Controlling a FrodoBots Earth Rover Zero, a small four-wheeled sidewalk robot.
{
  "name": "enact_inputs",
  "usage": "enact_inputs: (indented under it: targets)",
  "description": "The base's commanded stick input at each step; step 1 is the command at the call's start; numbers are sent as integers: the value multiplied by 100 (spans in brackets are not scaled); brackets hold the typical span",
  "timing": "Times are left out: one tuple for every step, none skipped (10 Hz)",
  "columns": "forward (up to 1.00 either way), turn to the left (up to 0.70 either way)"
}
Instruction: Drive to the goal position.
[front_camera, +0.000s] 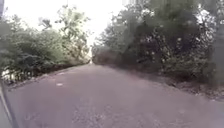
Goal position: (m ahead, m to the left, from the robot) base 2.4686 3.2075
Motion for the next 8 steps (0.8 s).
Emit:
enact_inputs:
  targets:
    - [7, 0]
    - [7, 0]
    - [7, 0]
    - [7, 0]
    - [7, 0]
    - [7, 0]
    - [7, 0]
    - [7, 0]
